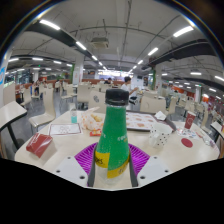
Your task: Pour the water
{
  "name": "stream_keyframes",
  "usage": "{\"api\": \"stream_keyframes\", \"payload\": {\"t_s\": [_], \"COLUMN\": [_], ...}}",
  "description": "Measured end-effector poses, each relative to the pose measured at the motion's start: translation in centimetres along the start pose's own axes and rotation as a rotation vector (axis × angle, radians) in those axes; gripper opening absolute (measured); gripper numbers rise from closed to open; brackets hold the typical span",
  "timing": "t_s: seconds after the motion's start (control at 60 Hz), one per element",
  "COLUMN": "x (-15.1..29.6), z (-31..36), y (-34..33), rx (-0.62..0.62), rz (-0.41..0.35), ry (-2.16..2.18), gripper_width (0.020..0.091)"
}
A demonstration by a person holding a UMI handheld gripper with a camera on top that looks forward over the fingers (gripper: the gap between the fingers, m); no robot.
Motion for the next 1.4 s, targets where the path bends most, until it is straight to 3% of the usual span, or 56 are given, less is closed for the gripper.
{"api": "stream_keyframes", "payload": {"t_s": [0.1, 0.217, 0.283, 0.383, 0.467, 0.6, 0.917, 1.05, 1.183, 1.317, 1.4], "x": [-0.4, 0.4, 0.4, 1.3, 4.7, 9.6, 11.2, 11.7, 12.0, 12.0, 13.3], "z": [-0.2, -0.1, 0.1, 0.4, -1.1, -5.9, -10.2, -9.1, -9.7, -9.4, -9.9], "y": [1.2, 1.9, 2.1, 2.7, 3.4, 5.9, 11.1, 11.0, 12.0, 10.8, 9.7], "rx": [-0.085, -0.063, -0.044, 0.041, 0.065, 0.156, 0.617, 0.695, 0.713, 0.719, 0.738], "rz": [0.003, 0.063, 0.085, 0.132, 0.065, 0.031, 0.21, 0.236, 0.214, 0.258, 0.239], "ry": [0.021, 0.005, 0.003, 0.059, 0.183, 0.711, 1.921, 2.063, 2.191, 2.073, 1.903], "gripper_width": [0.047, 0.039, 0.0388, 0.037, 0.037, 0.0368, 0.0369, 0.0369, 0.0368, 0.037, 0.037]}}
Point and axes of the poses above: the point between the fingertips, and its own axes, seen from behind it with the camera up: z to the left, x up, y forward, the way the camera looks, the point moved 2 cm from there along -y, backward, against the way the camera looks, and after that the axes turned 5 degrees about -y, right-handed, at the moved point
